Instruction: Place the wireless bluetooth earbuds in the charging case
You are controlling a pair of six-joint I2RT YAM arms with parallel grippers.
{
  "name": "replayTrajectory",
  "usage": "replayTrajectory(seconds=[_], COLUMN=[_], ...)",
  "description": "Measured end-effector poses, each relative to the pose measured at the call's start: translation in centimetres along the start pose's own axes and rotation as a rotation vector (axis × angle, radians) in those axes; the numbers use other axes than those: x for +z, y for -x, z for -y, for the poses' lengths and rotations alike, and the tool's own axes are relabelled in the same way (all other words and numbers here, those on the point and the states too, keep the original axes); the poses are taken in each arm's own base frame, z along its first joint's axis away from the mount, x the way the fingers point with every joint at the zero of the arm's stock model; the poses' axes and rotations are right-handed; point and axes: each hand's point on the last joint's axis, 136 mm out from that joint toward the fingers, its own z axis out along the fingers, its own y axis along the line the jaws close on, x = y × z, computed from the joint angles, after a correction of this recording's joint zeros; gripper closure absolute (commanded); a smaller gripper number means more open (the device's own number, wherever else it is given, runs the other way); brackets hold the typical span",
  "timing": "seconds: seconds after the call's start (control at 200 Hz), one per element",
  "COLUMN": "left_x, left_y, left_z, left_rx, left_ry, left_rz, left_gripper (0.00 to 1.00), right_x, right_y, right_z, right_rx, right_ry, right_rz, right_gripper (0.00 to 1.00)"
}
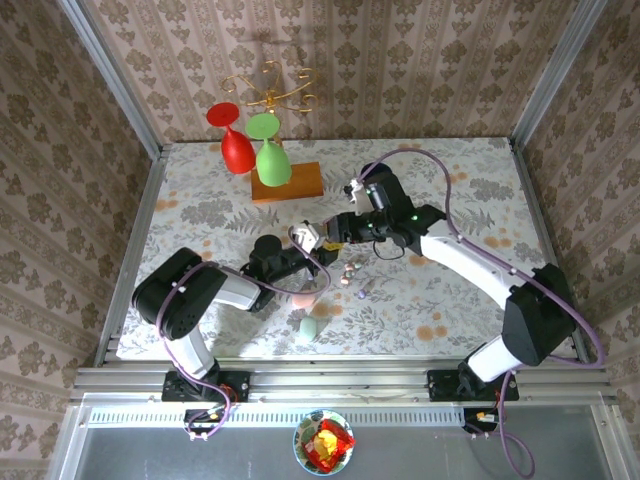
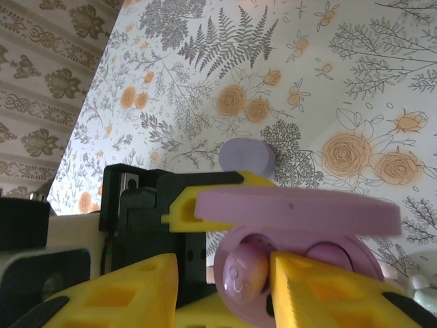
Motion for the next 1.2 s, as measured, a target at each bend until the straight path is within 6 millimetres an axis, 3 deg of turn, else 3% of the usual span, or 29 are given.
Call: replayTrajectory(seconds=[0.24,0.365,0.505,0.685,0.93,1.08,1.195], left_x=[-0.3,-0.3,-0.4,-0.4,-0.5,-0.6,-0.7], left_y=[-0.5,-0.6,-0.7,-0.5,0.0,0.5,1.0], left_z=[0.4,0.8,1.2,1.4,1.3,1.2,1.1], left_rx=[0.007,0.017,0.016,0.016,-0.019,-0.042,-0.059], left_ry=[-0.016,-0.039,-0.063,-0.069,-0.065,-0.056,-0.05], left_rz=[-0.011,-0.012,-0.014,-0.011,-0.001,0.01,0.021], left_gripper=[0.72,0.72,0.72,0.72,0.72,0.72,0.72], right_x=[-2.9,-3.2,-1.9,-0.2,0.1,-0.8,-2.3], right_y=[2.4,3.5,4.5,3.6,2.4,1.2,0.9], right_z=[0.1,0.5,0.9,1.5,1.3,1.8,2.3], right_rx=[-0.015,-0.004,0.005,0.021,0.025,0.041,0.082], right_ry=[-0.01,-0.021,-0.023,-0.012,0.024,0.028,0.033], right_rz=[0.091,0.105,0.093,0.036,-0.001,-0.013,0.02], right_gripper=[0.56,0.56,0.56,0.56,0.55,0.54,0.44])
